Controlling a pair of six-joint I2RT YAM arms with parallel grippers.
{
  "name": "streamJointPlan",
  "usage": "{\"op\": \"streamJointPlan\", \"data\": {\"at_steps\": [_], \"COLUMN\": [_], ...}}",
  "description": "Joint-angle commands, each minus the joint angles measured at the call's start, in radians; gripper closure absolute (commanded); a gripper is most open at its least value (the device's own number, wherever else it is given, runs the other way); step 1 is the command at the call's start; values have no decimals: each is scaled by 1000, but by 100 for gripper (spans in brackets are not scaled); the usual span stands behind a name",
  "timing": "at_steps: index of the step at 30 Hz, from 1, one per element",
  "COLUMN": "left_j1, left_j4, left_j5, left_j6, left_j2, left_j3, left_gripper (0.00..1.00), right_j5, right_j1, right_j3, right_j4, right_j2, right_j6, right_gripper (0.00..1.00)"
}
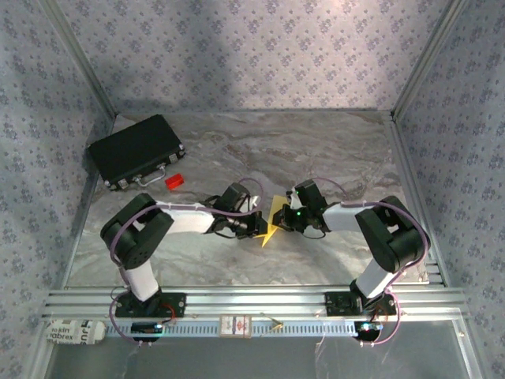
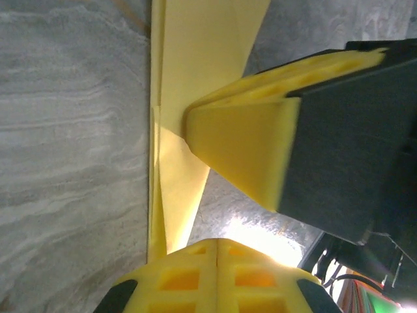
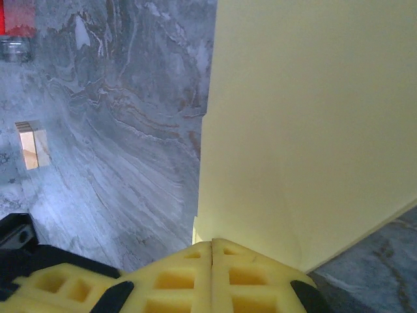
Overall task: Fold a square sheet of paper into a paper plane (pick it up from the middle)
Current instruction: Fold the wing for the fifth time at the center of the table.
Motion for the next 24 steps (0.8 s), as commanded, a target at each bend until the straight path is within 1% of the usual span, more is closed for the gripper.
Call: {"op": "streamJointPlan", "data": {"at_steps": [1,4,9,15,18,21,24], "left_j1": [-5,-8,-18,-42,-49,-55,-55], "left_j4": [-6,-7,-86,-206,-228,-225,-222], "left_j5": [14,0,-60,-127,-141,-152,-154], "left_j6": [14,15,40,78,79,73,68], "left_j2": [33,50,78,115,125,120,119], "left_j3": [34,45,65,74,59,34,20], "left_gripper": [98,97,95,100,100,100,100], "right_j5": [-6,-6,-6,2,21,22,56], "right_j1": [7,7,5,-9,-22,-41,-54], "right_j3": [-13,-15,-13,15,45,64,76], "right_j4": [11,11,8,-20,-51,-49,-71], "right_j2": [2,3,5,-11,-11,24,73], "right_j6": [15,15,15,3,-16,-27,-47], "right_gripper": [96,96,96,96,96,95,96]}}
